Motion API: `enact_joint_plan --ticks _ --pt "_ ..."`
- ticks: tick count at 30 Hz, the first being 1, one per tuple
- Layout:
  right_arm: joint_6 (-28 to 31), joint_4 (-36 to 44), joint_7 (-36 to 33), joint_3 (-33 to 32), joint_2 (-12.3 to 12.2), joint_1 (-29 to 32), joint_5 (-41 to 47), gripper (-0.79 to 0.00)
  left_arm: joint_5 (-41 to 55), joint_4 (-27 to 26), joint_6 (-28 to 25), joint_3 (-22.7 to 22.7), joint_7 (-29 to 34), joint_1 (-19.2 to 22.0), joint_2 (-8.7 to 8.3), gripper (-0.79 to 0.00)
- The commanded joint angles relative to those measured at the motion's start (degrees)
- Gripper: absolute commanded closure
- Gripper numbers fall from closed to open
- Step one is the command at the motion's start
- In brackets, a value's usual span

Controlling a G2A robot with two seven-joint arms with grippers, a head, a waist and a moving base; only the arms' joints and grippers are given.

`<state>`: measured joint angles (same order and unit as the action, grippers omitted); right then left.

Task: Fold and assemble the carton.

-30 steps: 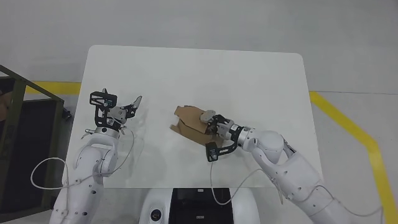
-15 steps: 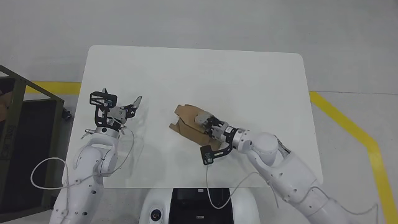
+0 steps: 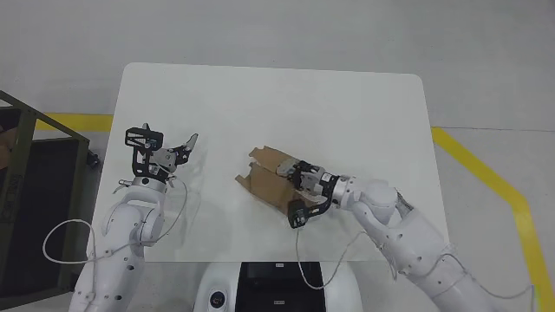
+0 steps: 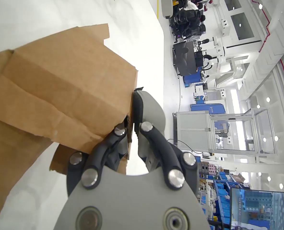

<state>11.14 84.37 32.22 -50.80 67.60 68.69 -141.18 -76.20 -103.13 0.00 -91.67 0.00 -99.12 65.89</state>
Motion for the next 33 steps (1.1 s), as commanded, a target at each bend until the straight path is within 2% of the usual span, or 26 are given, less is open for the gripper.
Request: enact_joint_plan --ticks 1,6,11,15,18,21,23,33 --pt "-0.2 -0.9 2.7 -1.3 -0.2 0.1 3.1 0.0 0.0 0.0 0.0 0.0 0.0 0.0 0.0 -0.785" --pt "2.2 -6.6 17.6 -4.9 -1.0 -1.1 12.1 0.0 1.5 0.0 -1.5 -0.3 0.0 0.1 0.04 -0.785" --pt "9.0 -13.9 34.7 -5.6 -1.3 -4.1 20.1 0.0 5.9 -0.1 -7.6 -1.7 0.9 -0.1 -0.1 -0.785" --pt "15.3 -19.7 45.7 -3.0 -0.9 -7.7 22.8 0.0 8.7 -0.7 -12.2 -1.6 2.9 0.2 -0.2 -0.785" --pt "15.2 -21.6 45.7 2.9 -0.3 -10.2 27.4 0.0 9.6 -1.6 -14.8 -0.9 4.4 0.5 -0.24 -0.785" --pt "16.4 -23.4 44.5 9.1 -0.2 -13.5 32.9 0.0 7.7 -2.5 -15.1 0.0 4.8 0.7 -0.25 -0.785" --pt "16.4 -23.4 44.5 9.1 -0.2 -13.5 32.9 0.0 4.9 -2.8 -13.4 0.2 4.6 0.8 -0.25 -0.785" --pt "16.4 -23.4 44.5 9.1 -0.2 -13.5 32.9 0.0 4.9 -2.8 -13.4 0.2 4.6 0.8 -0.25 -0.785"
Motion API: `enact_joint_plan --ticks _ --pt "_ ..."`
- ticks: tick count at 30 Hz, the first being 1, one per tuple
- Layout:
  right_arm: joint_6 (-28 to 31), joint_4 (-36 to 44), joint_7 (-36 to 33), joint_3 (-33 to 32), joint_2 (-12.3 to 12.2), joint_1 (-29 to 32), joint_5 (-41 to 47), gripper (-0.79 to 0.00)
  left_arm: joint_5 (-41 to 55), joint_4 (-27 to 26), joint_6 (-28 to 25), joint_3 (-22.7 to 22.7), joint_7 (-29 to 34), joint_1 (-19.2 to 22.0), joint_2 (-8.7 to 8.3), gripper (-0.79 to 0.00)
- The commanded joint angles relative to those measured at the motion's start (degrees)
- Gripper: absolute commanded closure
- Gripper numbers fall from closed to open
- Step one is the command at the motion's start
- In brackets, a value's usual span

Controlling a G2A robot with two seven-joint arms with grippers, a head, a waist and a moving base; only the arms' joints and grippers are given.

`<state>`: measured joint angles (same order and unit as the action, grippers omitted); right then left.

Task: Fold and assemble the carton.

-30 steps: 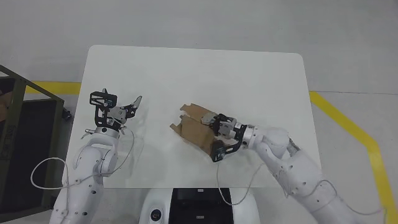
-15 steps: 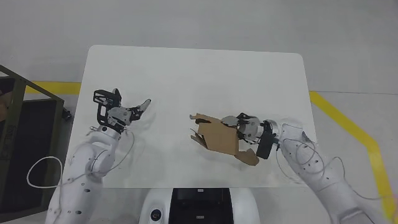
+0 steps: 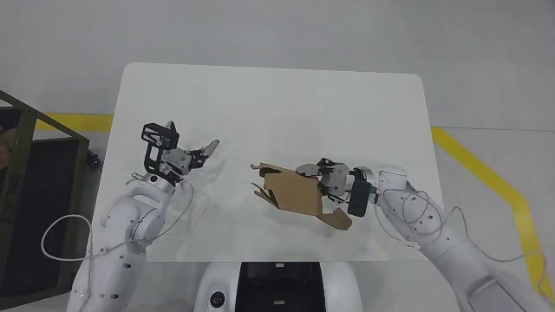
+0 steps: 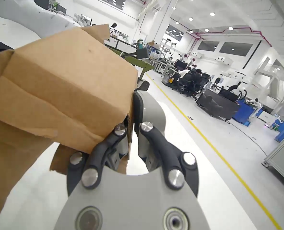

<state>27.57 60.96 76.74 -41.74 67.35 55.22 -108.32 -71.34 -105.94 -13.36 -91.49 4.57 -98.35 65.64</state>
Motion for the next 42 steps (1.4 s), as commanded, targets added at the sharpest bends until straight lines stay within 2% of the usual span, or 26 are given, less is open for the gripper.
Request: enact_joint_plan --ticks 1,8,14,21,28,42 --pt "0.0 0.0 0.0 0.0 0.0 0.0 0.0 0.0 0.0 0.0 0.0 0.0 0.0 0.0 0.0 -0.785" --pt "1.7 1.8 -1.7 1.0 0.3 0.3 3.2 0.0 11.1 1.1 -11.9 2.4 5.3 1.7 -0.1 -0.785" --pt "0.3 2.0 -0.3 5.7 -0.1 -1.3 3.4 0.0 23.8 2.4 -18.7 4.1 15.5 5.8 -0.35 -0.785" --pt "-1.4 0.8 1.4 11.1 -1.1 -4.5 7.6 0.0 27.0 1.6 -22.1 5.3 18.7 6.8 -0.7 -0.785" --pt "-3.2 -0.7 3.2 14.7 -1.8 -6.7 15.5 0.0 26.0 1.2 -22.3 3.8 17.6 5.7 -1.12 -0.785" --pt "-3.0 -2.5 3.0 23.5 -2.0 -11.6 20.6 0.0 30.0 -0.1 -26.4 3.5 18.5 4.9 -1.85 -0.785"
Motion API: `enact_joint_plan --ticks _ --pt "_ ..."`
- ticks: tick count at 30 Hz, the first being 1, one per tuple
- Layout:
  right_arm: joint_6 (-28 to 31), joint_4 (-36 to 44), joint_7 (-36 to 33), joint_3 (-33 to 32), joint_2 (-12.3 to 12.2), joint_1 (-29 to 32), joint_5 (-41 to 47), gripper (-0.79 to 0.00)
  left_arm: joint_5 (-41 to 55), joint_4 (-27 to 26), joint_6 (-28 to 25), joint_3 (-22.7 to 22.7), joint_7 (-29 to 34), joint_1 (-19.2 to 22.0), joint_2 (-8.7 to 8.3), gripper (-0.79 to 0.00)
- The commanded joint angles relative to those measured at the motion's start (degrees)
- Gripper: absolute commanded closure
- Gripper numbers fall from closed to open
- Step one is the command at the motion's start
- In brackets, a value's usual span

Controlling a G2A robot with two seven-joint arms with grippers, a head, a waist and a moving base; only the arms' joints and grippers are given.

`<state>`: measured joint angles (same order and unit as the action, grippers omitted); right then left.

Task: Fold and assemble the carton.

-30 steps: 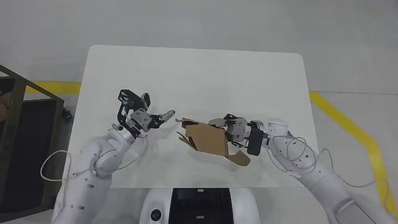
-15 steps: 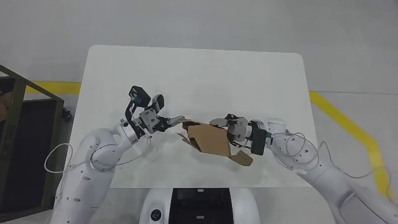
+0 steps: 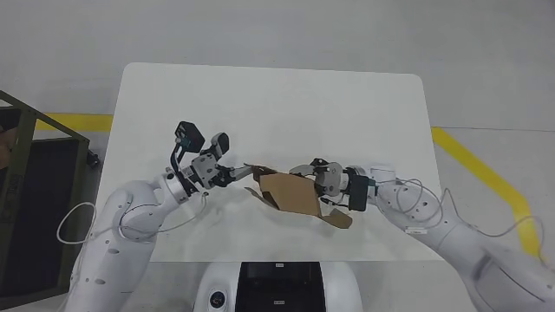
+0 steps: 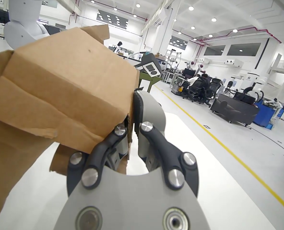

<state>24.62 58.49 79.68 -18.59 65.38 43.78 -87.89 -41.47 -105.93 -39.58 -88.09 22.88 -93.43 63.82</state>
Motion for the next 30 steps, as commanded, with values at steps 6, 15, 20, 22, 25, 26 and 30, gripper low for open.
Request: enact_joint_plan --ticks 6,15,20,22,25,26,30 --pt "-0.6 -0.9 0.6 2.8 0.4 -1.6 1.5 0.0 -0.3 -1.4 -0.6 1.4 0.9 0.2 -0.24 -0.785" --pt "-2.0 -1.9 2.0 6.0 1.2 -3.4 2.0 0.0 -1.3 -2.1 -1.2 2.9 1.6 0.8 -0.56 -0.785" --pt "-4.0 -2.9 4.0 7.9 1.5 -4.7 -0.3 0.0 -3.2 -2.7 -1.1 4.1 1.3 0.9 -0.67 -0.785" --pt "-4.9 -3.4 4.9 8.3 1.8 -5.0 -0.9 0.0 -3.5 -2.9 -1.2 4.4 1.0 0.8 -0.72 -0.785" --pt "-5.9 -3.8 5.9 8.7 2.1 -5.4 -1.9 0.0 -4.0 -3.2 -1.1 4.3 0.3 0.5 -0.83 -0.785" --pt "-6.1 -4.2 6.1 8.8 2.2 -5.5 -2.1 0.0 -4.0 -3.2 -1.0 4.0 -0.1 0.3 -0.89 -0.785" --pt "-7.1 -5.3 7.1 8.8 2.5 -5.8 -2.9 0.0 -2.7 -3.2 -1.1 1.4 -1.9 -0.8 -1.19 -0.785"
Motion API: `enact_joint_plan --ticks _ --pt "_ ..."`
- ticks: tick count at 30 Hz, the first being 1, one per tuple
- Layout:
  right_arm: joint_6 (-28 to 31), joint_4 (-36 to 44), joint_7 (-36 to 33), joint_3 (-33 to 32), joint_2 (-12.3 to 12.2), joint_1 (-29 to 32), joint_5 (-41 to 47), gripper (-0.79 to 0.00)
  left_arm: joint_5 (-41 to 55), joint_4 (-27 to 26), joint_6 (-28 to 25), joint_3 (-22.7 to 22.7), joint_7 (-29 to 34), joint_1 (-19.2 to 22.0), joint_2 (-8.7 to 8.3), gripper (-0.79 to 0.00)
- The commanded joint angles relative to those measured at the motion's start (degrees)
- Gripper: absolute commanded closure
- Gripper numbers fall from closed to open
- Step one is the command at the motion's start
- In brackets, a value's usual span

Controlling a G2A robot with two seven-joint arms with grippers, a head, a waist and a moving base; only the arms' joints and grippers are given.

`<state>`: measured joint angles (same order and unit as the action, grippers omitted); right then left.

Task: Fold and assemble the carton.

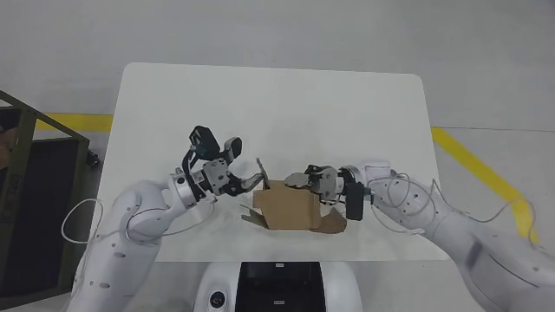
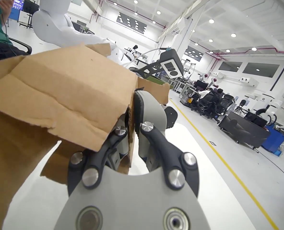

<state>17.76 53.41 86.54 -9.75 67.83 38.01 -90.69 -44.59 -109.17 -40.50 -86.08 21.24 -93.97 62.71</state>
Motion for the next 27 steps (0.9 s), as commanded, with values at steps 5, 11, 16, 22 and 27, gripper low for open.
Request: enact_joint_plan --ticks 5,11,16,22,27 --pt "-1.3 -2.0 1.3 -0.9 0.3 0.1 -0.1 0.0 3.1 -0.2 -1.8 -4.1 -0.5 -2.0 -0.61 -0.785" --pt "-6.2 -3.7 -0.8 -3.3 0.5 0.5 -1.6 0.0 3.7 -0.5 -3.1 -7.1 -1.4 -4.5 -1.06 -0.785" --pt "-12.2 -2.7 -3.1 -5.2 0.2 1.4 -4.4 0.0 2.6 -0.2 -4.0 -7.9 -1.0 -5.8 -1.36 -0.785" --pt "-19.2 1.3 -7.8 -7.6 -1.0 3.0 -9.2 0.0 3.3 -0.1 -7.9 -7.8 1.8 -6.4 -1.91 -0.785" --pt "-19.2 3.9 -9.5 -9.8 -2.3 4.4 -10.8 0.0 11.5 2.8 -9.6 -7.4 8.0 -5.7 -2.66 -0.785"
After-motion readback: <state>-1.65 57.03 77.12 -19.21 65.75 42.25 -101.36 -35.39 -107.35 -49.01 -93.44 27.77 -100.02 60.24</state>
